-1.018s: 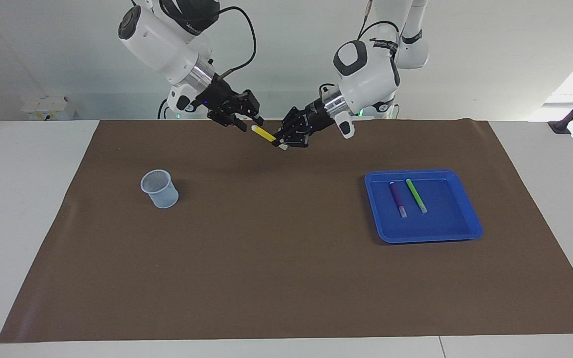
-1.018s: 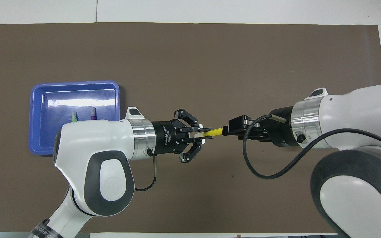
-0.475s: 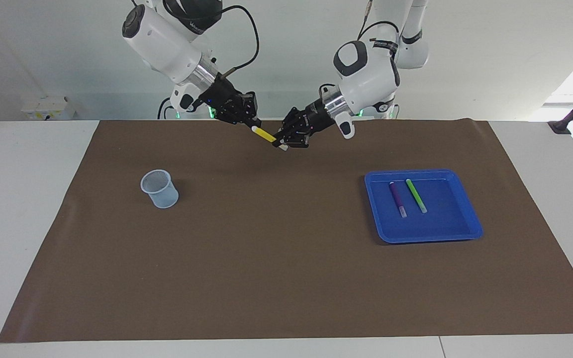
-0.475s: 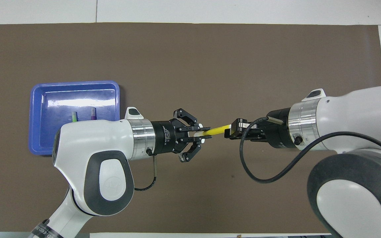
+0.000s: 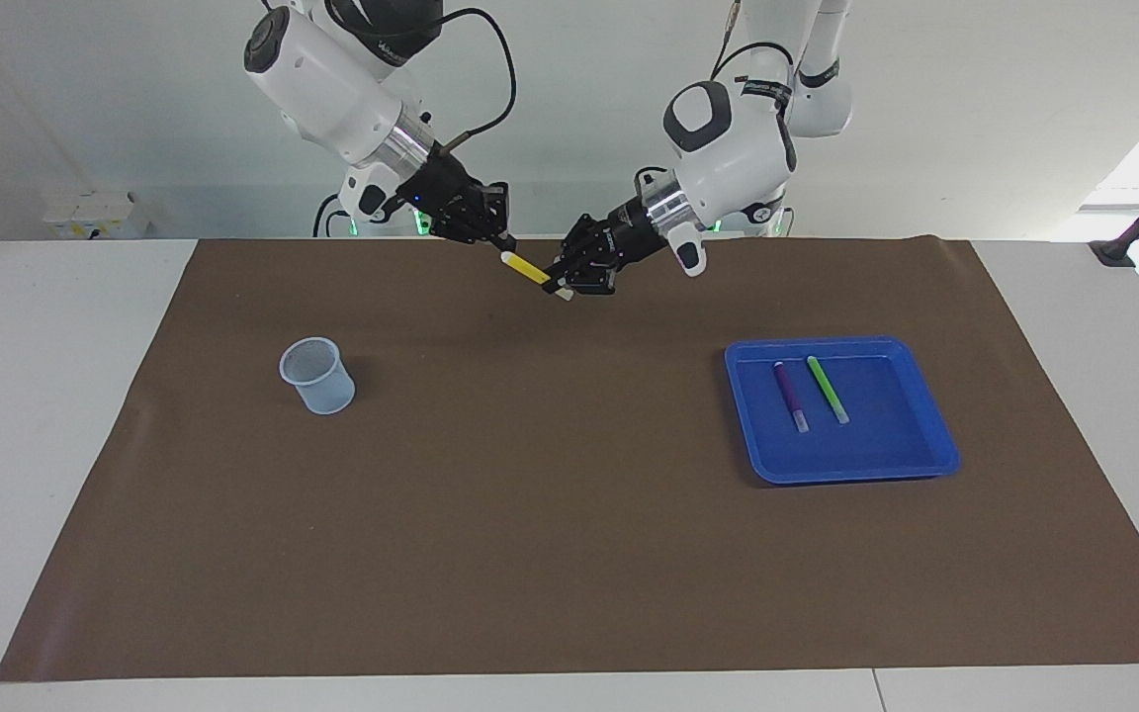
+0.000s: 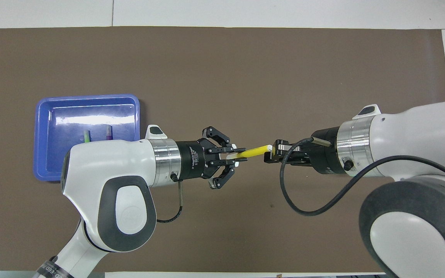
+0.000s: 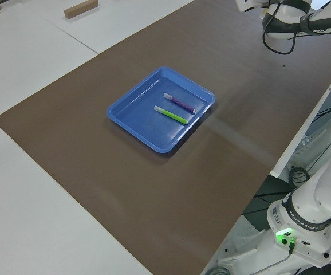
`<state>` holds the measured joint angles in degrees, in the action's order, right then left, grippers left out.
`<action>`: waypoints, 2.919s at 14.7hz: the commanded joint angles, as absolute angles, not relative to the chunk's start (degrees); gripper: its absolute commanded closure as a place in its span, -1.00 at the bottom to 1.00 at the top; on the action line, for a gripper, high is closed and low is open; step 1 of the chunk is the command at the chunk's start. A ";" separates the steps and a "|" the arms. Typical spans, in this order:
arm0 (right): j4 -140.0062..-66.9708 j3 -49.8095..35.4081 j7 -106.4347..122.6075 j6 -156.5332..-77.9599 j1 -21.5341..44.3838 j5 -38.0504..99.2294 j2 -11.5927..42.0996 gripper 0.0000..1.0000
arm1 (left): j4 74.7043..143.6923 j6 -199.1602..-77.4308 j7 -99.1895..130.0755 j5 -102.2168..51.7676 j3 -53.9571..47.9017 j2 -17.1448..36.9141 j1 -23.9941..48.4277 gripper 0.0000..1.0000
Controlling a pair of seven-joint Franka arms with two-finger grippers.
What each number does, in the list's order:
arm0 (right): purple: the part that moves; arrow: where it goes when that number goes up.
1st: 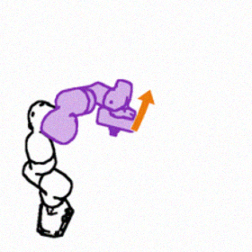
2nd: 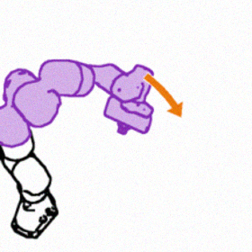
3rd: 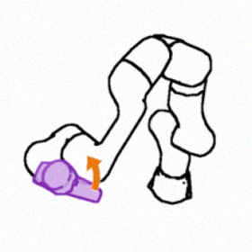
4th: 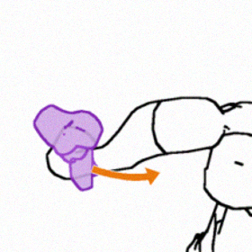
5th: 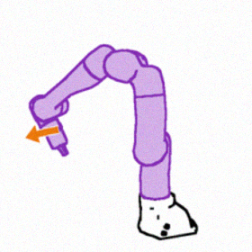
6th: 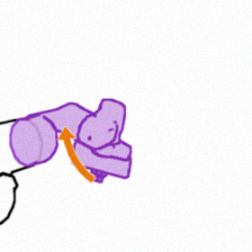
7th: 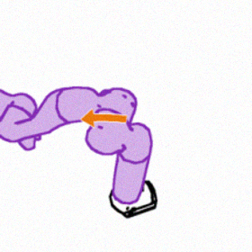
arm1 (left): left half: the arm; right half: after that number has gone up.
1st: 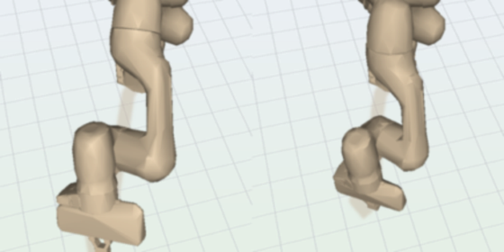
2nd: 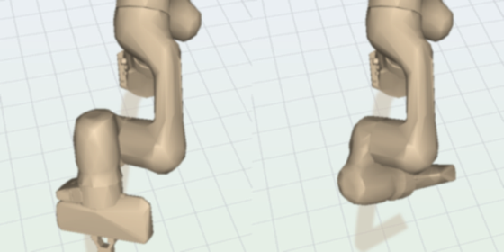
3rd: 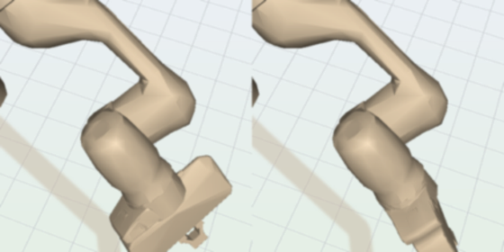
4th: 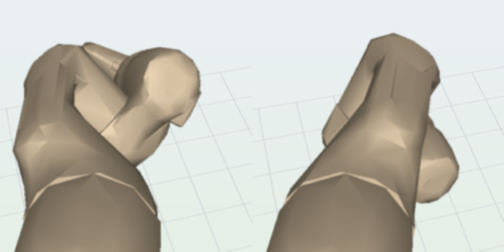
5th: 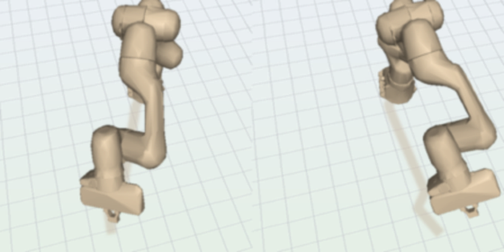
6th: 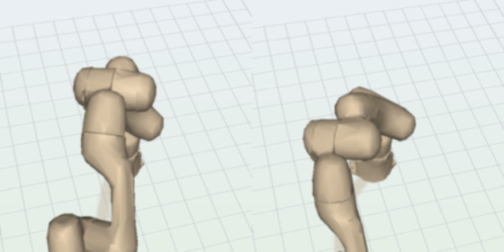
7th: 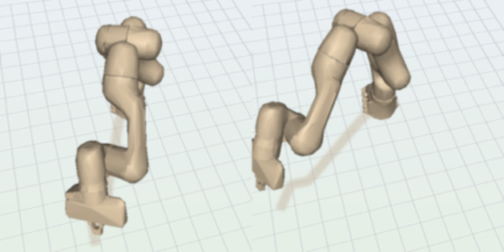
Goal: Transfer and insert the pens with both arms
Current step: 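Grasp the yellow pen tip with the right gripper from the left gripper, then carry the yellow pen into the cup while the left gripper returns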
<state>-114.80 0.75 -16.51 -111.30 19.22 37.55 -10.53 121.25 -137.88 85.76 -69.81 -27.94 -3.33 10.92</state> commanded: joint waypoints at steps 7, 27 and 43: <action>-116.46 0.88 -15.29 -118.82 19.86 37.71 -10.72 -0.33 | 122.96 -138.25 85.96 -71.28 -27.86 -5.36 10.99 1.00; -105.64 1.32 10.84 -97.21 4.05 17.70 -6.86 1.00 | 122.70 -143.61 79.02 -70.66 -28.65 -5.98 13.18 -1.00; -117.15 1.41 30.94 -111.35 -2.63 2.37 -5.45 1.00 | 122.26 -138.80 74.27 -58.81 -28.48 -5.27 4.06 -1.00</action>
<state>-114.51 2.09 31.12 -109.14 -1.17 3.19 -4.57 121.66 -141.86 75.35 -61.47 -28.32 -4.44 6.88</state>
